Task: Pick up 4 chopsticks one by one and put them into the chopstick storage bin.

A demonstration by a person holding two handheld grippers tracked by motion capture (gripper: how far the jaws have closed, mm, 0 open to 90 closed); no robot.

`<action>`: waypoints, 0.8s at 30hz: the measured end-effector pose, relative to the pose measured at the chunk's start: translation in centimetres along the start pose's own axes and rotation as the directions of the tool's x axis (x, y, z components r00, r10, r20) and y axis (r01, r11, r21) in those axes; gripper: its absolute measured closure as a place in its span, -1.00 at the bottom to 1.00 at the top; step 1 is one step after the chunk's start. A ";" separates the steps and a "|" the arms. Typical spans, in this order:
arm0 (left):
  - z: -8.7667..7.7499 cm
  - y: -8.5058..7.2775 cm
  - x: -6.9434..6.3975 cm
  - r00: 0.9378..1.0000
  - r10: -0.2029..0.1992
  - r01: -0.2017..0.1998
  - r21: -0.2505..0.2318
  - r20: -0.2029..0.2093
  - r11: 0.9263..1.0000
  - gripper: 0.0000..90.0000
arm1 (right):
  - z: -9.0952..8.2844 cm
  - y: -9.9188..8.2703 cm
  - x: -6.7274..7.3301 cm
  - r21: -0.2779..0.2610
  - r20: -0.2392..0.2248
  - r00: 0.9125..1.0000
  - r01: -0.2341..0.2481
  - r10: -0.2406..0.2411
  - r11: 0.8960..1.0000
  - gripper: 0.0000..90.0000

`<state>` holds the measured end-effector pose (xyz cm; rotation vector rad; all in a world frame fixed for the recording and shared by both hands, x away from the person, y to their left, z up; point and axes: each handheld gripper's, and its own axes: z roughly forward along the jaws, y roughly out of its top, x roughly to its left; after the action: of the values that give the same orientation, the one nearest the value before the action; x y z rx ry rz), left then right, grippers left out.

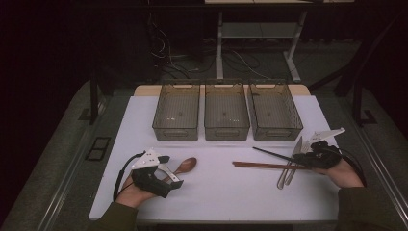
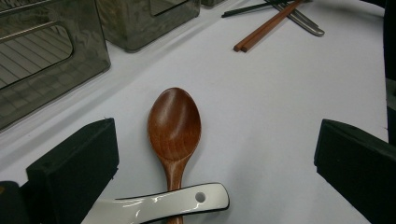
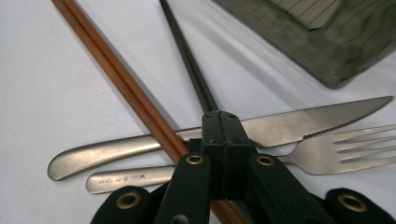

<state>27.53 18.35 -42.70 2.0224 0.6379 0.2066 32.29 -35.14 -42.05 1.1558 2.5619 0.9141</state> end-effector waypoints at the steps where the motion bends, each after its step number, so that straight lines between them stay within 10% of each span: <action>1: 0.0 0.0 0.0 1.000 0.001 -0.001 0.001 0.000 1.000 -1.00 | 0.1 0.0 0.1 0.007 -0.002 1.000 0.006 -0.006 1.000 0.98; 24: 0.1 0.0 0.0 1.000 0.004 -0.004 0.003 0.005 1.000 -1.00 | 0.9 -0.8 1.6 0.060 -0.036 0.999 0.042 -0.040 0.997 0.98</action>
<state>27.61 18.26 -42.75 2.0272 0.6307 0.2027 31.11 -33.98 -43.14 1.1085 2.6475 0.8609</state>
